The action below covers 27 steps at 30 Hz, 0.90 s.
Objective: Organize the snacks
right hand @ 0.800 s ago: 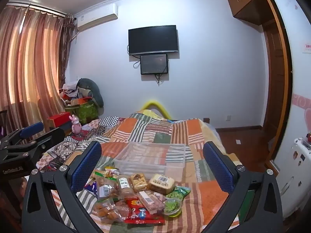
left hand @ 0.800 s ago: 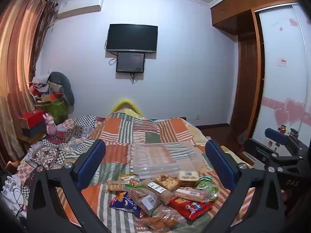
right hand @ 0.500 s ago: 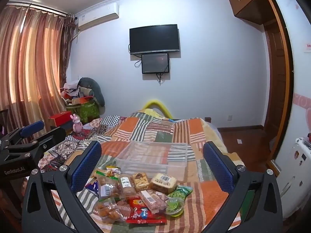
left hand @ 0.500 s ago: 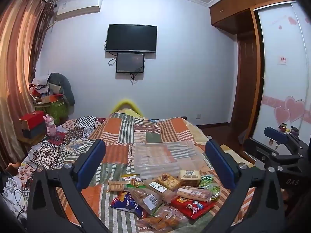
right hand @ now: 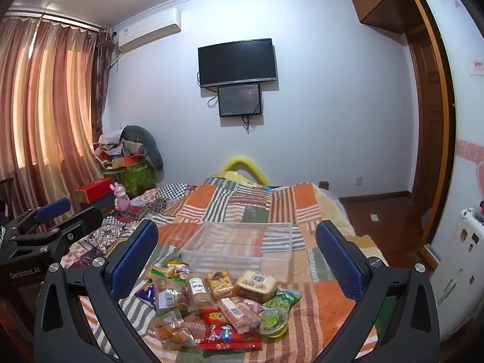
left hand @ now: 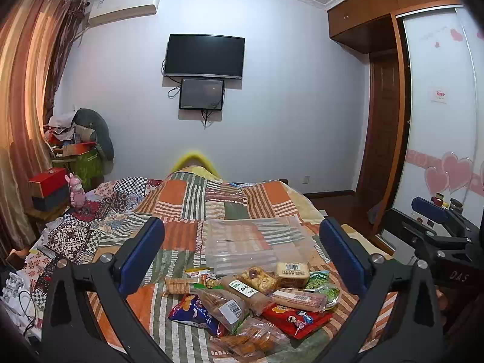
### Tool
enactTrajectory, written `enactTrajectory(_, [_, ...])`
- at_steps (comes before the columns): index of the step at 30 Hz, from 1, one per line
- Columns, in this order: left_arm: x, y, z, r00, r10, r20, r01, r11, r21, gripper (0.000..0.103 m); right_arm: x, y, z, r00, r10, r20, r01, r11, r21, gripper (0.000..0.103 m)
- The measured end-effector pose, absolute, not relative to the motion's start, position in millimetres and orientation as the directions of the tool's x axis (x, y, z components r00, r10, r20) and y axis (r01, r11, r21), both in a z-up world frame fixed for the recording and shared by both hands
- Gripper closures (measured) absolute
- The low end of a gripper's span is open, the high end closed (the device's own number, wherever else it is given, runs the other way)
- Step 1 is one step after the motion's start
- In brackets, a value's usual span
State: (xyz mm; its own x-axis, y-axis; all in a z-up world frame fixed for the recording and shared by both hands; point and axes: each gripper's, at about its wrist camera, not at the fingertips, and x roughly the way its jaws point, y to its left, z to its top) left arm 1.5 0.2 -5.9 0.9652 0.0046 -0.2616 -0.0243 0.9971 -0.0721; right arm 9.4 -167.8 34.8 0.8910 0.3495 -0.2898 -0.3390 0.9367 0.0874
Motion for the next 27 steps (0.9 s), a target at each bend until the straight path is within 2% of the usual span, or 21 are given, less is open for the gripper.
enactTrajectory(27, [2.6,2.0,-7.1,0.963,0.010,-0.268,-0.029,0.997,-0.068,0.000,11.4,-169.9,36.5,0.885,0.355,-0.299,-0.344,0.934,0.093,0.000])
